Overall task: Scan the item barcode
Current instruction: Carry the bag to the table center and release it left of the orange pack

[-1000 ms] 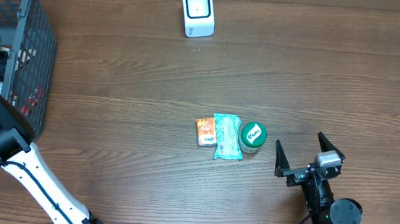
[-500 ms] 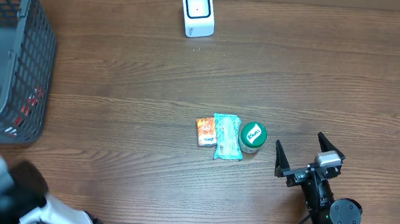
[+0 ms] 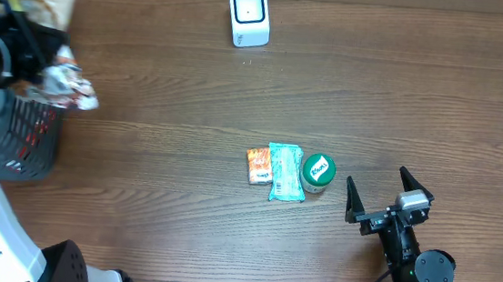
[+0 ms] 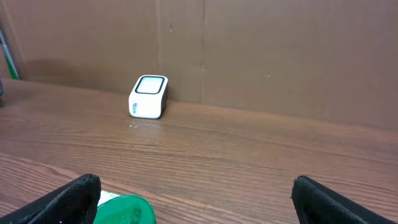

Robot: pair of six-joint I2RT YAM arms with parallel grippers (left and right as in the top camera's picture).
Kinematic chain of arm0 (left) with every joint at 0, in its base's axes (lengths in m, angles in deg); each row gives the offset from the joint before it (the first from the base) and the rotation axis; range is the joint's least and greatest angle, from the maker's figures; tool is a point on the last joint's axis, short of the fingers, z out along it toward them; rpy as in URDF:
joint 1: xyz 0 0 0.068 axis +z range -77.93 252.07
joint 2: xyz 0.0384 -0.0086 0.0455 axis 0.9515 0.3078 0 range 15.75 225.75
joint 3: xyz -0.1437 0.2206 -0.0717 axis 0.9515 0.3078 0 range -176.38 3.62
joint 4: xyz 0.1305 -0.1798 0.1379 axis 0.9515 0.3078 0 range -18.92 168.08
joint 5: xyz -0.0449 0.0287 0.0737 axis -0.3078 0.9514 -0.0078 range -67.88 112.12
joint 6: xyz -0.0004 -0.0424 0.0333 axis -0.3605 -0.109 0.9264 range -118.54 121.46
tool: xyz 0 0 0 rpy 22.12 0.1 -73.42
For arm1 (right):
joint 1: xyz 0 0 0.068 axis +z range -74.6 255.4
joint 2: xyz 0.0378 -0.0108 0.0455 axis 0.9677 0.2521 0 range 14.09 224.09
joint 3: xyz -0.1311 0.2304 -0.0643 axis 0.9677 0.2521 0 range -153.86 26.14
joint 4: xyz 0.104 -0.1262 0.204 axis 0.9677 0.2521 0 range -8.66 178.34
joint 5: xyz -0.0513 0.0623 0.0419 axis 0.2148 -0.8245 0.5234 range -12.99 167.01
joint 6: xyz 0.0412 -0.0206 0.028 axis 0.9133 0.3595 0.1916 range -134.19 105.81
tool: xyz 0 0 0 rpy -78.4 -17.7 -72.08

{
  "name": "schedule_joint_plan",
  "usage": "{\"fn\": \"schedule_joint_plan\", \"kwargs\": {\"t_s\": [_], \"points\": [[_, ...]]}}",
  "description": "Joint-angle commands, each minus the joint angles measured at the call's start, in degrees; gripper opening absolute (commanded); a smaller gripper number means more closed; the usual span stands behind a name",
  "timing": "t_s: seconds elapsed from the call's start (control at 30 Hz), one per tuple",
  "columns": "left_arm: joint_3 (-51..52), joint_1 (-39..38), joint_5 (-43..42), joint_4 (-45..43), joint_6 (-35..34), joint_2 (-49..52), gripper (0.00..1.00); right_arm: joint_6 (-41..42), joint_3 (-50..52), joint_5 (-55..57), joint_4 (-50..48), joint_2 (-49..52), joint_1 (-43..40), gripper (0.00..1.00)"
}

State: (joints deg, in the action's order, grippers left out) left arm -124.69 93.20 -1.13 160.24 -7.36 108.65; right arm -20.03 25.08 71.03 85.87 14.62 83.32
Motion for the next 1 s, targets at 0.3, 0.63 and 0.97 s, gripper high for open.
{"fn": "schedule_joint_plan", "kwargs": {"t_s": [0.3,0.63,0.97], "points": [[29.00,-28.79,18.08,-10.14,-10.43,0.46,0.04,-0.02,0.61,0.09,-0.31,-0.37,-0.07,1.00],[57.35,-44.06,25.51,-35.32,-27.54,0.52,0.04,-0.02,0.61,0.09,-0.31,-0.37,-0.07,1.00],[69.57,-47.52,27.67,-51.58,-27.67,0.68,0.05,-0.02,0.61,0.09,-0.31,-0.37,-0.07,1.00]]}}
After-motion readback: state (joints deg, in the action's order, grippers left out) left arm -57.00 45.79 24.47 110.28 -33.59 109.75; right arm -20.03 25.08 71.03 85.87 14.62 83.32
